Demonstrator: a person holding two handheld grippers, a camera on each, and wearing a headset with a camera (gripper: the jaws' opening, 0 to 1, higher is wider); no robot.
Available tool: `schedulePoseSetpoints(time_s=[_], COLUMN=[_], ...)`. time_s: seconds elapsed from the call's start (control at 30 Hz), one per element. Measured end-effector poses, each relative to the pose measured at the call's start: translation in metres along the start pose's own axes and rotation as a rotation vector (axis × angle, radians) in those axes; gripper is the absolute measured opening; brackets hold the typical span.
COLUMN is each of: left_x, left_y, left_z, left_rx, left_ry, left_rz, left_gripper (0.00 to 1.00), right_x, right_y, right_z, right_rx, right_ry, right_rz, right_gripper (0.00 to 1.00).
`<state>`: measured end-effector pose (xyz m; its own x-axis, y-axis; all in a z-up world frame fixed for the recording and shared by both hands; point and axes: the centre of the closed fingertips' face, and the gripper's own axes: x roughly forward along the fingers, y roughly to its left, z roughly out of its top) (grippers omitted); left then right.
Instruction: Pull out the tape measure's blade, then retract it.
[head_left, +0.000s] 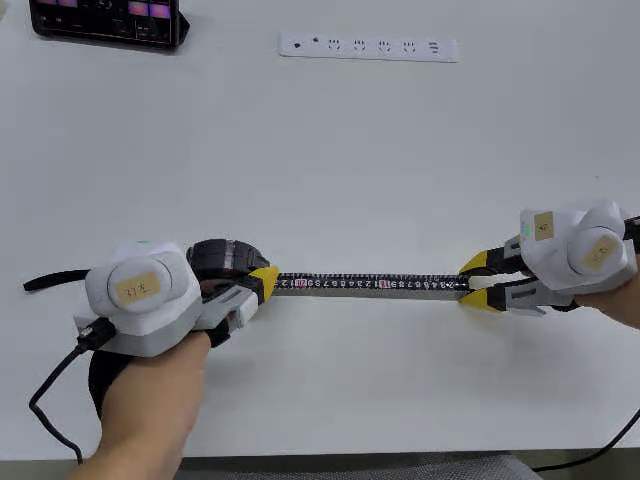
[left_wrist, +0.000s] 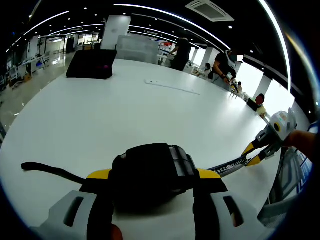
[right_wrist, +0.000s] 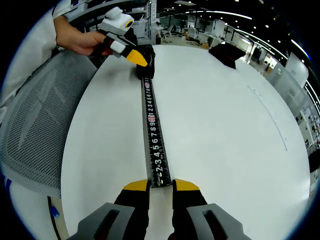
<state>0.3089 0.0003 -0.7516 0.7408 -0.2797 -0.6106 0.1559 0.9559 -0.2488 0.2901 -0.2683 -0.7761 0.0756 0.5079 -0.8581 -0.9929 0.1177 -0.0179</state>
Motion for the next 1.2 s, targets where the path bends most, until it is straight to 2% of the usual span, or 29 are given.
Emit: schedulePoseSetpoints(time_s=[0.3,0.83,1.07,1.2], left_x=[0.0002,0.0003,-0.0005,-0.0008], left_y=[0.0001,0.0011,0.0002,0.0001], left_z=[0.0000,-0.0013,-0.0011,-0.0007], left_rx=[0.002,0.014,0.005,-0.006], left_ry=[0.007,0.026,0.029,0.029], left_rz=[0.001,-0.001,-0.005,-0.006], left_gripper=[0.60,0.58,0.58,0.58], right_x=[-0.0003,-0.0011,-0.0012,0.0005], right_y=[0.0008,0.0004,0.0003,-0.0004], right_z=[0.0010,0.0004,0.0006,0.0076], right_rx=[-0.014,-0.011,-0.001,0.002], right_ry=[0.013,0.025,0.023,0.005], right_rz=[0.019,0.016,0.015,0.015], right_gripper=[0.11,0.11,0.10,0.10])
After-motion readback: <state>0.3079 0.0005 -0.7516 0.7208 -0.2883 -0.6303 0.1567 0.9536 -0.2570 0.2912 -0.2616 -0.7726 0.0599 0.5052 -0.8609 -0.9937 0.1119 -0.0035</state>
